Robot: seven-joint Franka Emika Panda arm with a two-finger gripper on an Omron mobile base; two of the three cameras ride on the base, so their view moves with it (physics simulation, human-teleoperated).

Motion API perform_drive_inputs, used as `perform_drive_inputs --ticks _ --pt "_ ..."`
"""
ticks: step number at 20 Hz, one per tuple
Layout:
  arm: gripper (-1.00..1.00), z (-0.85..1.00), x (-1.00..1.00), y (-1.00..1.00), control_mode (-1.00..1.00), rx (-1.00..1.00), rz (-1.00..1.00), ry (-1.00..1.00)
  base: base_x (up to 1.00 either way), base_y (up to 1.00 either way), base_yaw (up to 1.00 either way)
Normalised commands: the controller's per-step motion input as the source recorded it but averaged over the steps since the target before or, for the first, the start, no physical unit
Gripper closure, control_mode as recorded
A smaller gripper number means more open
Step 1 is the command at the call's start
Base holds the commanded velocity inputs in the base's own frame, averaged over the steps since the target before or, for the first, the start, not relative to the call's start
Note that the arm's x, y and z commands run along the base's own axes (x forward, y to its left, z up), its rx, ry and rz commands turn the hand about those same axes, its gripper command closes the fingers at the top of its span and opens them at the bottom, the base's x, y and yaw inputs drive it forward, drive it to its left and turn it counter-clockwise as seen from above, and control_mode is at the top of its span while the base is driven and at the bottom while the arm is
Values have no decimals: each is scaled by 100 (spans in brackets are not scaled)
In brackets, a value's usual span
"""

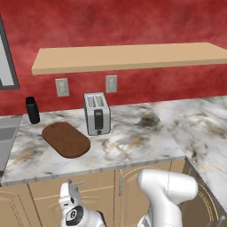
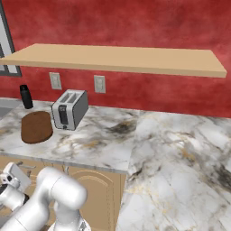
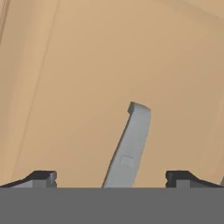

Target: Open the drawer on the left and place the cutting tools on the cutting board.

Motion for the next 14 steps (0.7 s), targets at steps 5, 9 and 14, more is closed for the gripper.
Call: perform_drive_inputs --ticks 5,9,14 --pt "-100 -23 30 8 -100 -5 0 0 0 0 0" --pt "-100 -20 22 3 -100 -1 0 0 0 0 0" --pt "100 0 2 1 -100 0 0 0 0 0 0"
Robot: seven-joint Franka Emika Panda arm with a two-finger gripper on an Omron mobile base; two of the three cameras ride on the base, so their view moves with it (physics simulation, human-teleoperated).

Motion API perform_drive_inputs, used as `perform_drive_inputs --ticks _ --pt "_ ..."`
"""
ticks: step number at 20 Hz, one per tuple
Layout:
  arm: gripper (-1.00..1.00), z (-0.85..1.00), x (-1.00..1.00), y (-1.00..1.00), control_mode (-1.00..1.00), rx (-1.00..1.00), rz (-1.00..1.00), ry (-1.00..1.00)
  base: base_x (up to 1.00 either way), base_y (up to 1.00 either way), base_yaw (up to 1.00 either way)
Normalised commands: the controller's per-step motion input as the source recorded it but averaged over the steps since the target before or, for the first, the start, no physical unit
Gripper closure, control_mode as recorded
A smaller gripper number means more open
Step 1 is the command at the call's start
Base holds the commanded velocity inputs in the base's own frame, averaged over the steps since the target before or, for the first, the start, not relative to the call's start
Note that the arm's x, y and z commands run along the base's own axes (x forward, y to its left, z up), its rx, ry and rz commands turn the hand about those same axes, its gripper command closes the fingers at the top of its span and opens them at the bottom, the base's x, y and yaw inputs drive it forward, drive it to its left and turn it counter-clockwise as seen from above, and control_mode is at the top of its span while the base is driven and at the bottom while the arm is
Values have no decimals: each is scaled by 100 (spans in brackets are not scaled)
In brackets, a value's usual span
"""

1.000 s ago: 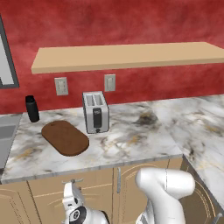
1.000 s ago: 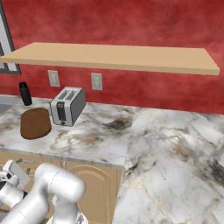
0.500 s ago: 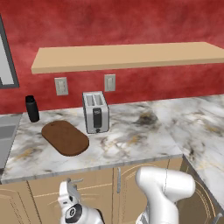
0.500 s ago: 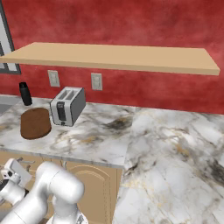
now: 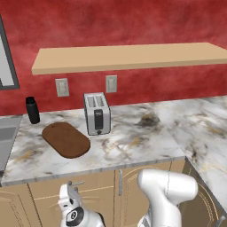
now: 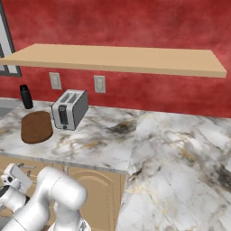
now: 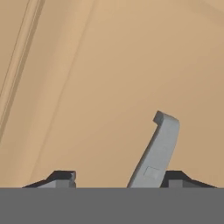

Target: Open the drawer on the left and place the cutting tools on the cutting board.

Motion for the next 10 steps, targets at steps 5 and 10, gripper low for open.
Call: perform_drive_inputs --ticks 5,10 --pt "100 0 0 0 -100 0 0 0 0 0 0" --pt "100 0 -58 0 -100 0 0 0 0 0 0"
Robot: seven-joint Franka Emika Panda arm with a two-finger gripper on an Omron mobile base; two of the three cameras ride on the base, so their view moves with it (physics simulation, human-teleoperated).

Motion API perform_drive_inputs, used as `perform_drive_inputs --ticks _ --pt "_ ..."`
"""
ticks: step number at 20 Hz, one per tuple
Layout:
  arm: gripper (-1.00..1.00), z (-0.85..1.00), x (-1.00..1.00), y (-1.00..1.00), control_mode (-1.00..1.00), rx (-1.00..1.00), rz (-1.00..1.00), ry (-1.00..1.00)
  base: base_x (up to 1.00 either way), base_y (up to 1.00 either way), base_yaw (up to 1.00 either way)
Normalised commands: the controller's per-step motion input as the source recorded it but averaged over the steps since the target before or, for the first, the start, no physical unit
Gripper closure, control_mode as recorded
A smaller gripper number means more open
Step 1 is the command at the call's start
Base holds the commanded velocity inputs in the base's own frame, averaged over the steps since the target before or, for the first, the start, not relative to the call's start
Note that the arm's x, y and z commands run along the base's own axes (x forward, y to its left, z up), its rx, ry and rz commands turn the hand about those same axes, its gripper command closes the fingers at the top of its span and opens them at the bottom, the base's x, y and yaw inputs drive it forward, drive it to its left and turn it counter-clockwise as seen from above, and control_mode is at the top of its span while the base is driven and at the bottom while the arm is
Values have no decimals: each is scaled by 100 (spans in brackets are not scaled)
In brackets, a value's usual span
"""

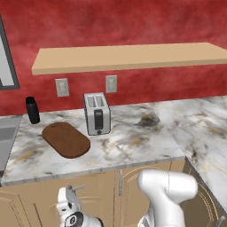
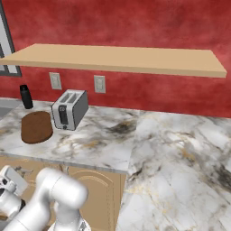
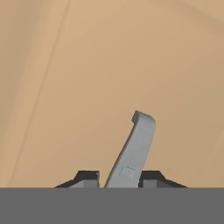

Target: Open the drawer on the left and place the cutting tools on the cutting board.

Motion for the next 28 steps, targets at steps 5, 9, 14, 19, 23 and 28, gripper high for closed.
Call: perform_drive_inputs --ticks 5,9,14,19,23,28 --pt "100 0 -100 0 -100 0 0 -3 0 0 0" --pt "100 -1 -100 0 -100 0 0 -9 0 0 0" --pt "100 0 -100 0 -100 0 0 -2 0 0 0" --pt "100 -1 -100 0 -100 0 0 0 0 0 0" --pt "100 -8 -81 0 -100 0 0 7 0 0 0" --pt "-100 -21 -89 0 -100 0 0 6 0 0 0"
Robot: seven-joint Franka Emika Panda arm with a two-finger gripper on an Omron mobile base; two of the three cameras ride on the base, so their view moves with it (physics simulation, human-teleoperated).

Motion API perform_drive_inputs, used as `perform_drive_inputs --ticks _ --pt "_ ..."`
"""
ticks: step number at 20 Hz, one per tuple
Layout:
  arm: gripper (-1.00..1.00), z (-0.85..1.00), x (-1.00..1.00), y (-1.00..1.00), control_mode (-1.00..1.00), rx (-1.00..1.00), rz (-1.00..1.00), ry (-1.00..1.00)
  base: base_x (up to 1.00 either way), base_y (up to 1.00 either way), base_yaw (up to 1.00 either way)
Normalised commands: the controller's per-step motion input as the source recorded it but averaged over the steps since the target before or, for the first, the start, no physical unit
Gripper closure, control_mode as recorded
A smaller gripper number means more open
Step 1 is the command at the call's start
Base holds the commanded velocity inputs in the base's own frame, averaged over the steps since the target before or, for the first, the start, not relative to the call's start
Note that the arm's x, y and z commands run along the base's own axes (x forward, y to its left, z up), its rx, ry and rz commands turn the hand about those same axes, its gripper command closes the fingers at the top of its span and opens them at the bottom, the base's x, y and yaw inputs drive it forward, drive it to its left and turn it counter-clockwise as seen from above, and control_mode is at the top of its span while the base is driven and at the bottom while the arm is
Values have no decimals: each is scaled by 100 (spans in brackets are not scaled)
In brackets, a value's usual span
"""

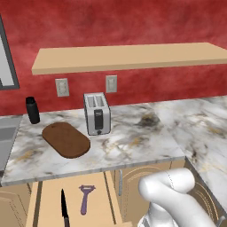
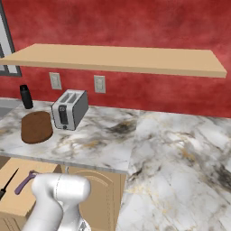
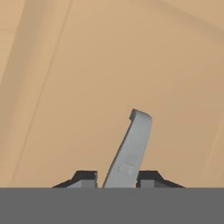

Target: Open the drawer on the left and place the cutting tools on the cutting board.

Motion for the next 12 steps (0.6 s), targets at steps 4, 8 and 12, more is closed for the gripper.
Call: perform_drive_inputs --ticks 4,8,12 --pt "-100 -3 -98 4 -100 0 0 1 0 0 0" --pt "-100 25 -100 4 -100 2 0 1 0 0 0" --pt "-100 43 -99 0 -100 3 -6 2 0 0 0"
